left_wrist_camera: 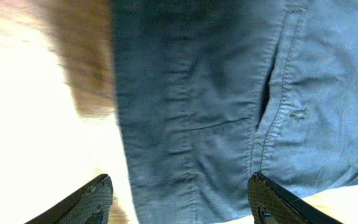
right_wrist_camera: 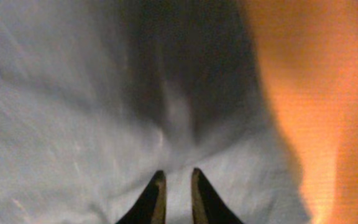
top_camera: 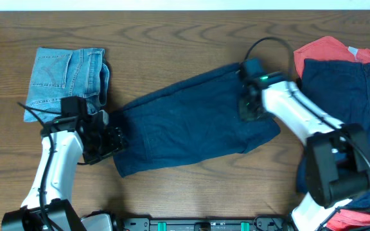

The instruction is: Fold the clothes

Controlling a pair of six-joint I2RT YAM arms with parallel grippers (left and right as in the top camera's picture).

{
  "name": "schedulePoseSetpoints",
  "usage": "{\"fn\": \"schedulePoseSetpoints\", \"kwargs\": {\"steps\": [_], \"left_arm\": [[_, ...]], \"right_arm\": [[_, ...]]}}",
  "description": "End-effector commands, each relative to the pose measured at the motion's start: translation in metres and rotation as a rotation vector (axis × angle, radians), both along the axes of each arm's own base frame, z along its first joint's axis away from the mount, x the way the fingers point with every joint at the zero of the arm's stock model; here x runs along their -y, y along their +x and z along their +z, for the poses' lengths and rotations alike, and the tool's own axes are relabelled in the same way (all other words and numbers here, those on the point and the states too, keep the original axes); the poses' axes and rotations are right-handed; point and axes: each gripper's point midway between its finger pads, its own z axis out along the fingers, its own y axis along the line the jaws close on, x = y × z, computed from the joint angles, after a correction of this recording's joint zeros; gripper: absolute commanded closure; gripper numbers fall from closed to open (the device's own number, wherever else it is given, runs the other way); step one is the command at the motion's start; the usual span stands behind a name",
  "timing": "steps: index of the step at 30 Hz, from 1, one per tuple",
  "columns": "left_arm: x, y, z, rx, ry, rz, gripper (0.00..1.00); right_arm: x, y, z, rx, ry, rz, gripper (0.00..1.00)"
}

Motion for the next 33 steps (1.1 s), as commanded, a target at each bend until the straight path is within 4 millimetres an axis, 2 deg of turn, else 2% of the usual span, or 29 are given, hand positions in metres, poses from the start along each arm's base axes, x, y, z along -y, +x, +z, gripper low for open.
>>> {"fn": "schedulePoseSetpoints", "kwargs": {"steps": [1, 2, 4, 6, 9, 12, 15, 20, 23, 27, 33], "left_arm": [[-0.009, 0.000, 0.002, -0.002, 0.008, 0.020, 0.29], [-0.010, 0.000, 0.002, -0.003, 0.009, 0.024, 0.29], [-0.011, 0.000, 0.002, -0.002, 0.010, 0.028, 0.26], [-0.012, 0.001, 0.002, 0.001, 0.014, 0.029, 0.22], [-0.013, 0.001, 0.001, 0.001, 0.021, 0.030, 0.14], [-0.013, 0.002, 0.001, 0.006, 0.022, 0.030, 0.06], [-0.014, 0.004, 0.002, 0.011, 0.023, 0.030, 0.03], [-0.015, 0.009, 0.002, 0.036, 0.031, 0.023, 0.02], [-0.017, 0.015, 0.003, 0.061, 0.036, 0.023, 0.02], [-0.016, 0.014, 0.002, 0.057, 0.035, 0.017, 0.02], [-0.013, 0.008, -0.004, 0.027, 0.020, 0.011, 0.02]], "right_arm": [[-0.018, 0.011, 0.005, 0.022, 0.212, 0.185, 0.82], [-0.021, 0.017, 0.005, 0.038, 0.262, 0.184, 0.83], [-0.032, 0.022, 0.004, 0.042, 0.360, 0.185, 0.90], [-0.055, 0.017, 0.011, 0.036, 0.503, 0.260, 0.94], [-0.088, 0.005, 0.030, 0.051, 0.663, 0.416, 0.94], [-0.102, -0.002, 0.035, 0.043, 0.684, 0.444, 0.93], [-0.111, -0.013, 0.028, -0.001, 0.646, 0.442, 0.90], [-0.096, -0.019, -0.002, -0.036, 0.356, 0.295, 0.90], [-0.087, -0.017, -0.016, -0.018, 0.255, 0.226, 0.89], [-0.069, -0.010, -0.037, -0.008, 0.184, 0.128, 0.87], [-0.015, -0.002, -0.068, -0.057, 0.075, -0.059, 0.91]]}}
